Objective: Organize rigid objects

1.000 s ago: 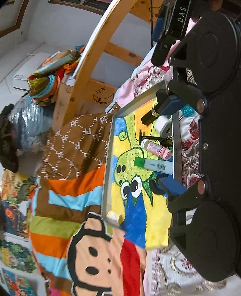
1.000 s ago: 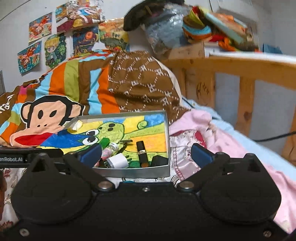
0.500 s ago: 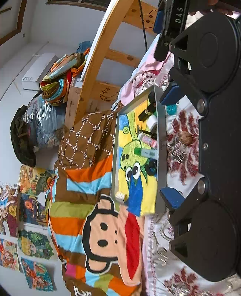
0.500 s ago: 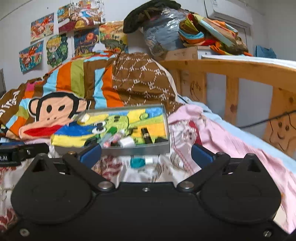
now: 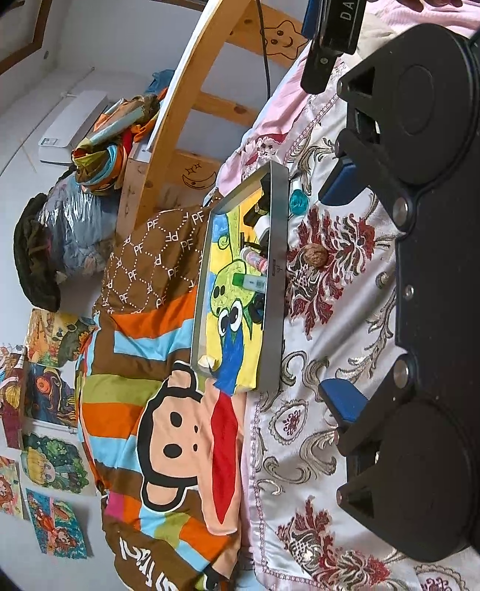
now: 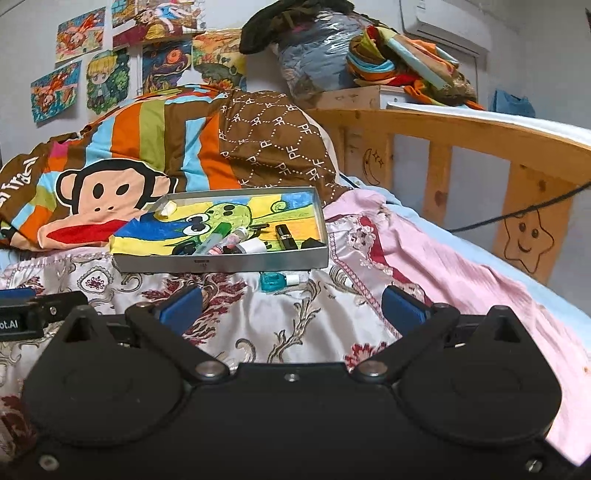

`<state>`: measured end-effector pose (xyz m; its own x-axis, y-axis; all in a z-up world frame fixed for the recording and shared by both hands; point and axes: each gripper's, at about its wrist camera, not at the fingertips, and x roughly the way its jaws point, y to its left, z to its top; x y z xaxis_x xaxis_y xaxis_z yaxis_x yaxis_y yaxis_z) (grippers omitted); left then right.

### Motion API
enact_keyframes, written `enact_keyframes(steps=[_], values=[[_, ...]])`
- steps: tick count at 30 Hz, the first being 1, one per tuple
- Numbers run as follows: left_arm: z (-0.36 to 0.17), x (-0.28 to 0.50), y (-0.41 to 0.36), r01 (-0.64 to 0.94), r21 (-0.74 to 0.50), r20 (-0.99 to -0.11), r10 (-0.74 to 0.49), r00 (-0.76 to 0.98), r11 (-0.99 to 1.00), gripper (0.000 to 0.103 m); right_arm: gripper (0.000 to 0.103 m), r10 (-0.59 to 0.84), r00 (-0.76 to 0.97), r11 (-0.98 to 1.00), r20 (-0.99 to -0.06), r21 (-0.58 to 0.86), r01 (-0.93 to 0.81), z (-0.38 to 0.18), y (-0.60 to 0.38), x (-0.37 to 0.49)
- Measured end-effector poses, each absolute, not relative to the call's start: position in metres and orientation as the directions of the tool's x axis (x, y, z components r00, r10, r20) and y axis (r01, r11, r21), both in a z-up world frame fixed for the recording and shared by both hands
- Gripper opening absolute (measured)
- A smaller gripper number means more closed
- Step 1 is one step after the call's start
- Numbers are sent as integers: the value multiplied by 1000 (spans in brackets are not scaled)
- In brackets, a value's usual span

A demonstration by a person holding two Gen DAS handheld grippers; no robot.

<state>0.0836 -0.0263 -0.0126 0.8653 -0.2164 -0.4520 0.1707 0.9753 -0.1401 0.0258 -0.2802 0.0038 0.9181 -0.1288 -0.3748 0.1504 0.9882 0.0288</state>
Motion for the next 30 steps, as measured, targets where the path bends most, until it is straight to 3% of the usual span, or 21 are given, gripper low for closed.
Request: enact_keyframes(steps=[10, 30], values=[[-6, 74, -24, 186, -129, -433, -224, 873, 974, 102, 103, -124, 933, 989, -339, 38, 145, 7, -273, -3], [-3, 71, -25, 191, -122, -444, -226, 867, 974, 102, 103, -130, 919, 990, -372, 10, 144, 3, -273, 12]])
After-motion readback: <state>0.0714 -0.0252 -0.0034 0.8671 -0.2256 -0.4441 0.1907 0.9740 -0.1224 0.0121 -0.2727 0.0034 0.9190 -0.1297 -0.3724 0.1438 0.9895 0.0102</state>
